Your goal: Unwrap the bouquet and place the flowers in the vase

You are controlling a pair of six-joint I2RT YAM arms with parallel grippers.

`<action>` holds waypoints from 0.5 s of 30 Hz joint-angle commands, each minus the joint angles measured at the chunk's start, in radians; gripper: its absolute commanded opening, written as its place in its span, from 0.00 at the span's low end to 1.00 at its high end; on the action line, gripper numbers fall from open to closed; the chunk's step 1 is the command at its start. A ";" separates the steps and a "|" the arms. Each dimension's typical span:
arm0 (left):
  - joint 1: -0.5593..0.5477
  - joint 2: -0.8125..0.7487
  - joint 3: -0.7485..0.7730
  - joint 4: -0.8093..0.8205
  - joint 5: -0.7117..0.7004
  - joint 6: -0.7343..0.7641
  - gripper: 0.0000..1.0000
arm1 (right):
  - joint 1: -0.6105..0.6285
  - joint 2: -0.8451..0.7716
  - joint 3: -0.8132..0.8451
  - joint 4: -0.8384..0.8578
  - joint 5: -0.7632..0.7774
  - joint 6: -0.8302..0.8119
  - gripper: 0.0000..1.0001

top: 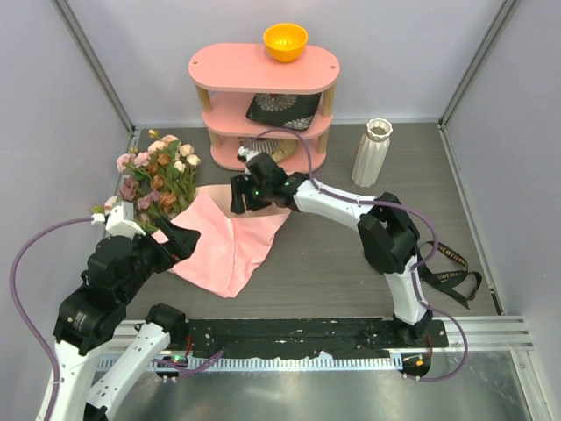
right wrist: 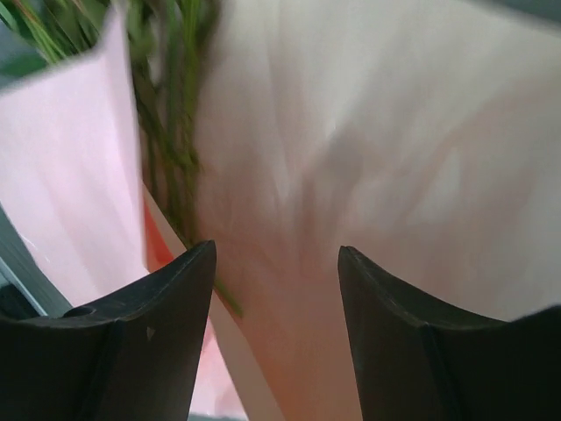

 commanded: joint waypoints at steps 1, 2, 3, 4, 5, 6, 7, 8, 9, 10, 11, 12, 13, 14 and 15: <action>0.002 0.096 0.107 -0.042 -0.004 0.045 0.96 | 0.078 -0.119 -0.156 -0.041 -0.069 -0.017 0.63; 0.002 0.160 0.121 -0.051 -0.011 0.064 0.96 | 0.092 -0.155 -0.206 -0.021 -0.066 -0.017 0.63; 0.002 0.191 0.134 -0.054 -0.023 0.071 0.96 | 0.098 -0.229 -0.295 0.007 -0.063 -0.014 0.63; 0.002 0.217 0.148 -0.053 -0.052 0.075 0.96 | 0.099 -0.260 -0.335 0.011 -0.062 -0.003 0.63; 0.002 0.270 0.148 -0.038 -0.060 0.081 0.96 | 0.098 -0.296 -0.372 0.014 -0.056 0.006 0.63; 0.002 0.294 0.145 -0.021 -0.064 0.094 0.96 | 0.098 -0.323 -0.439 0.024 -0.057 0.004 0.63; 0.002 0.321 0.133 0.001 -0.063 0.098 0.96 | 0.098 -0.378 -0.475 0.037 -0.072 -0.002 0.63; 0.002 0.347 0.127 0.043 -0.058 0.101 0.96 | 0.098 -0.399 -0.515 0.059 -0.098 -0.006 0.64; 0.000 0.411 0.124 0.067 -0.041 0.112 0.96 | 0.098 -0.417 -0.597 0.124 -0.149 -0.008 0.63; 0.002 0.448 0.131 0.088 -0.023 0.120 0.96 | 0.099 -0.451 -0.633 0.151 -0.184 -0.008 0.64; 0.000 0.488 0.144 0.120 0.026 0.130 0.96 | 0.101 -0.466 -0.662 0.171 -0.207 -0.009 0.64; 0.002 0.584 0.159 0.130 0.047 0.147 0.96 | 0.101 -0.486 -0.722 0.206 -0.218 -0.005 0.64; 0.002 0.629 0.202 0.133 0.066 0.185 0.95 | 0.101 -0.508 -0.750 0.230 -0.214 0.000 0.66; 0.002 0.686 0.228 0.125 0.101 0.216 0.95 | 0.101 -0.544 -0.776 0.254 -0.211 0.001 0.68; 0.002 0.732 0.257 0.111 0.112 0.239 0.94 | 0.101 -0.558 -0.809 0.301 -0.208 0.000 0.70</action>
